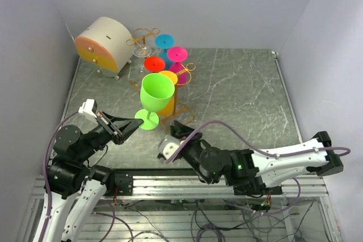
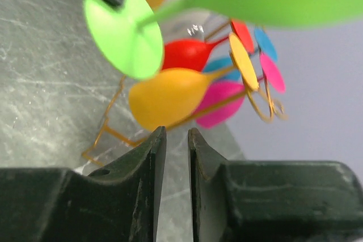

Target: Take the wine glass off the wine glass rack

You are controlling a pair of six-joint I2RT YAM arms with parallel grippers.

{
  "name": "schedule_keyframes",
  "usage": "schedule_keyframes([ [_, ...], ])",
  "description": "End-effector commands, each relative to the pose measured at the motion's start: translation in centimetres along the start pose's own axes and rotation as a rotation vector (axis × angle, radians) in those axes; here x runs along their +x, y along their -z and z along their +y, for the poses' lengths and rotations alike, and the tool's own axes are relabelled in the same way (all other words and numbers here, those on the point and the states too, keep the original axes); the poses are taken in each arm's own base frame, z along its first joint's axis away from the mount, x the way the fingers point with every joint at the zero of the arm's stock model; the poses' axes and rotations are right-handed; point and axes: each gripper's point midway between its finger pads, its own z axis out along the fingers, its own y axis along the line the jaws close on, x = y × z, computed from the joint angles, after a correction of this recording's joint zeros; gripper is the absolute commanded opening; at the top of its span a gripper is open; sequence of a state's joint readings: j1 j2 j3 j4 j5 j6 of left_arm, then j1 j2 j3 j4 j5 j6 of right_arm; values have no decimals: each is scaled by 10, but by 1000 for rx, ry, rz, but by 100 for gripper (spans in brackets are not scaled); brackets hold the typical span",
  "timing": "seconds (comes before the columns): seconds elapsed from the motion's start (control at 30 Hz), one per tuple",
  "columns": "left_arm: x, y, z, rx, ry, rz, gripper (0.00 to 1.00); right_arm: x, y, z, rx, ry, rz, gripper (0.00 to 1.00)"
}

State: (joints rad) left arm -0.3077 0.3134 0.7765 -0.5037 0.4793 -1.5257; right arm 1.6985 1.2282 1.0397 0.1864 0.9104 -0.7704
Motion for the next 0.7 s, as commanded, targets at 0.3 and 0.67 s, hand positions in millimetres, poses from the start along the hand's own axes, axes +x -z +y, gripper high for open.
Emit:
schedule_keyframes([
  [0.3, -21, 6, 2, 43, -384, -140, 7, 16, 117, -50, 25, -679, 190, 49],
  [0.67, -20, 7, 9, -64, -616, -70, 7, -38, 128, -103, -161, -937, 79, 55],
])
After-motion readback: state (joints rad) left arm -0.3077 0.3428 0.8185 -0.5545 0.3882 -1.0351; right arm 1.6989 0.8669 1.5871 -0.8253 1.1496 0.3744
